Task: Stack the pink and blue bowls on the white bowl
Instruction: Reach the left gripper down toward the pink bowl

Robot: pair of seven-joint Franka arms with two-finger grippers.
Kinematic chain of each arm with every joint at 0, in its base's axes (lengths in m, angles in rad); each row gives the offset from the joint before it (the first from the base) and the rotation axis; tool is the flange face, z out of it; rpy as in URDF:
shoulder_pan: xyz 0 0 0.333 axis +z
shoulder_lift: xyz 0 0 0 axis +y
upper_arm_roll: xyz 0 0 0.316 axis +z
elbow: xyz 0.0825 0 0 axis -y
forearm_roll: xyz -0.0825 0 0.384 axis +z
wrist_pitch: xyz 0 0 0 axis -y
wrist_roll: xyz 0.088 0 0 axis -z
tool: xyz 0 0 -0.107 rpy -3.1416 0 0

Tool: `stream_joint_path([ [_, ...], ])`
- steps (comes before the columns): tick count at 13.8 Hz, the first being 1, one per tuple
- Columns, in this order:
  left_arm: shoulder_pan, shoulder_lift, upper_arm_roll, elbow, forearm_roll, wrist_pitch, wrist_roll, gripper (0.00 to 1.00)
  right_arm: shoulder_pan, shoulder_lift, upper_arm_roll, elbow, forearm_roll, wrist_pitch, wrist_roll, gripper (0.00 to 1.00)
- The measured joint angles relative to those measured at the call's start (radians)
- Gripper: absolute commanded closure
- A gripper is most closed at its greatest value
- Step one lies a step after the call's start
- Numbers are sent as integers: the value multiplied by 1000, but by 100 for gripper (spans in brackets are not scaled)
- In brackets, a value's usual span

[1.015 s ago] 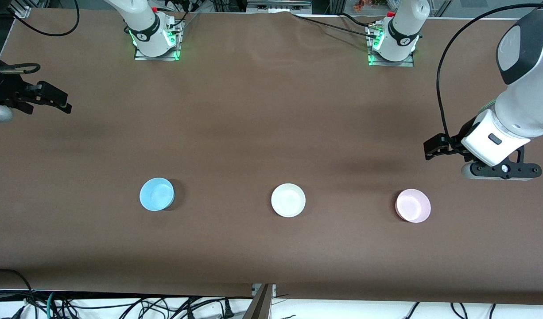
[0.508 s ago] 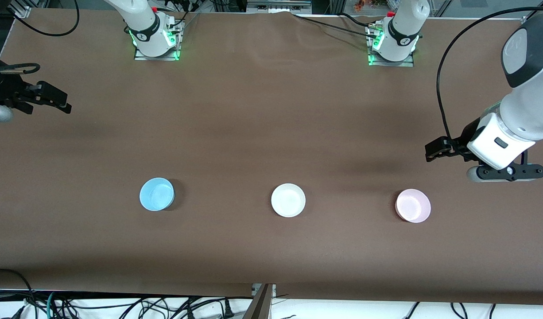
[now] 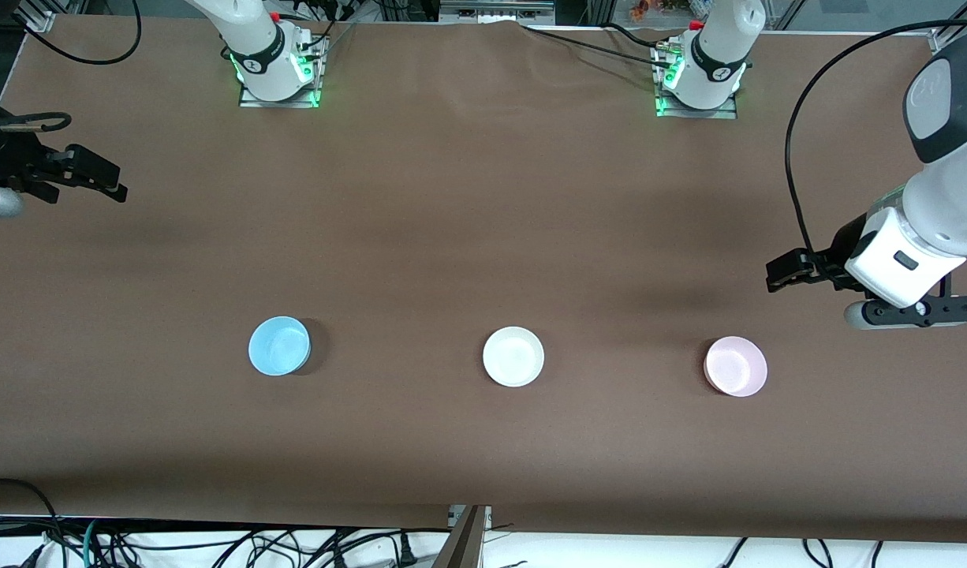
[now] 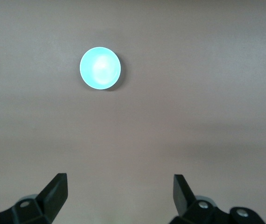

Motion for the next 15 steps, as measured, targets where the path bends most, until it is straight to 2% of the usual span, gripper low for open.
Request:
stream_joint_path([
  [8, 0, 53, -1, -44, 0, 120, 0, 0, 0, 0, 0, 0, 0, 0, 0, 0],
  [15, -7, 140, -8, -54, 0, 225, 0, 0, 0, 0, 0, 0, 0, 1, 0, 0],
])
